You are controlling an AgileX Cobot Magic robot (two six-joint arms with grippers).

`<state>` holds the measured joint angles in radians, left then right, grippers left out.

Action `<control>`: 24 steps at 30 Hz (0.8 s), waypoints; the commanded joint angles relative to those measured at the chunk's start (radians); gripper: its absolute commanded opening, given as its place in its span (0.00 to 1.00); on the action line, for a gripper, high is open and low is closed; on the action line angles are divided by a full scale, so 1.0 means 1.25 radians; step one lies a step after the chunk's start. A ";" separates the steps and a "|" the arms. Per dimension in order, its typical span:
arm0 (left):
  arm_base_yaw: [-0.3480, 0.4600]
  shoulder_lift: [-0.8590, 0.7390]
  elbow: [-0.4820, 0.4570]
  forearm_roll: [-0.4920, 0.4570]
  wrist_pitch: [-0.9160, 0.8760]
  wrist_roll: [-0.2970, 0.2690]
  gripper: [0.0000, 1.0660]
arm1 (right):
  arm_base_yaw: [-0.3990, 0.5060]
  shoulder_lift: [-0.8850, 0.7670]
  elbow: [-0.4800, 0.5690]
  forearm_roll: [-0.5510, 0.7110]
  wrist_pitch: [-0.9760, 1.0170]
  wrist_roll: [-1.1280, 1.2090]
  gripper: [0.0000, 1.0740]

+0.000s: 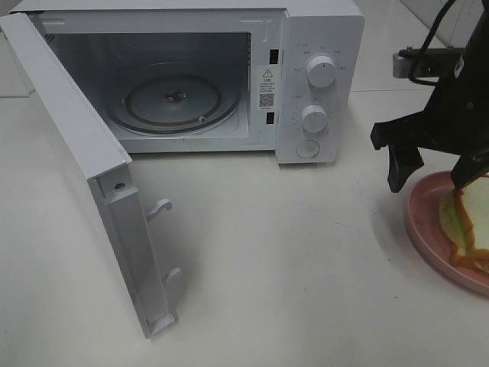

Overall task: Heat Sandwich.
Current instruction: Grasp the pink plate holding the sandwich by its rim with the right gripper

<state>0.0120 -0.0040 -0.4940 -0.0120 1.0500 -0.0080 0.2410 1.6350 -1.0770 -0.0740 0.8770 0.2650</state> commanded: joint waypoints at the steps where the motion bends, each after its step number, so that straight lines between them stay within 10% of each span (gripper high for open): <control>1: 0.001 -0.010 0.002 0.000 -0.010 -0.001 0.81 | -0.011 0.029 0.031 0.002 -0.058 0.006 0.70; 24: 0.001 -0.010 0.002 0.000 -0.010 -0.001 0.81 | -0.016 0.250 0.036 -0.020 -0.184 0.048 0.66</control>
<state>0.0120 -0.0040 -0.4940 -0.0120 1.0500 -0.0080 0.2230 1.9430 -1.0390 -0.0910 0.6540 0.3180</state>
